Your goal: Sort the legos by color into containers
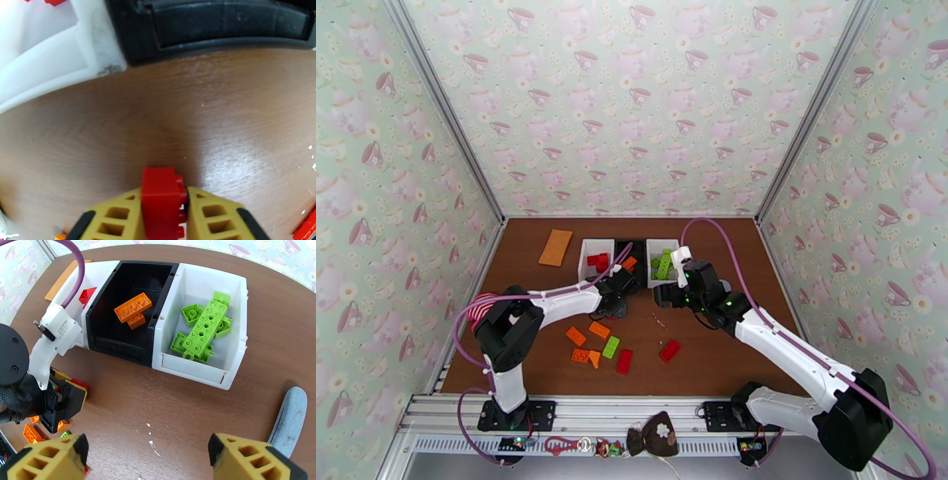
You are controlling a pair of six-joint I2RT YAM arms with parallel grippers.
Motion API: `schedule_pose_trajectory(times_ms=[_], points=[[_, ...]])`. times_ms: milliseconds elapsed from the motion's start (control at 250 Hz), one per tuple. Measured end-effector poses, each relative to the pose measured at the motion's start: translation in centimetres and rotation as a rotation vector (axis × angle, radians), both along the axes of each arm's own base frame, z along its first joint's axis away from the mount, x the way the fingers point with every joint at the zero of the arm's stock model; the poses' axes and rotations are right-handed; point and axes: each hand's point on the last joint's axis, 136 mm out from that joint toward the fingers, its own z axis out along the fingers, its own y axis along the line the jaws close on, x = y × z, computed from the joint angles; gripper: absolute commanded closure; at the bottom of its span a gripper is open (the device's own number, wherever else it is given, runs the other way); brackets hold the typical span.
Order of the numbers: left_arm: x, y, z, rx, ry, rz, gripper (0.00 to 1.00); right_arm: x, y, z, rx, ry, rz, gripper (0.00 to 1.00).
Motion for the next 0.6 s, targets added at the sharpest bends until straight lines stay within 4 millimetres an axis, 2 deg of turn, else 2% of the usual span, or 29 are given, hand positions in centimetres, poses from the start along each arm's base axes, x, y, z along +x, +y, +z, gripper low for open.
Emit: schedule_pose_trajectory(times_ms=[228,332,428,600], points=[[0.0,0.0,0.1,-0.001,-0.002,-0.001,0.76,0.0,0.1,-0.2,0.0,0.007,0.003,0.14],[0.2,0.0,0.8,-0.014,-0.016,0.003,0.76,-0.1,0.4,-0.2,0.009,0.011,0.015,0.13],[0.7,0.0,2.4,-0.043,-0.053,0.008,0.76,-0.2,1.0,0.2,0.023,-0.001,0.033,0.13],[1.8,0.5,6.6,-0.105,-0.141,0.013,0.75,-0.6,2.7,1.2,0.069,-0.032,0.085,0.13]])
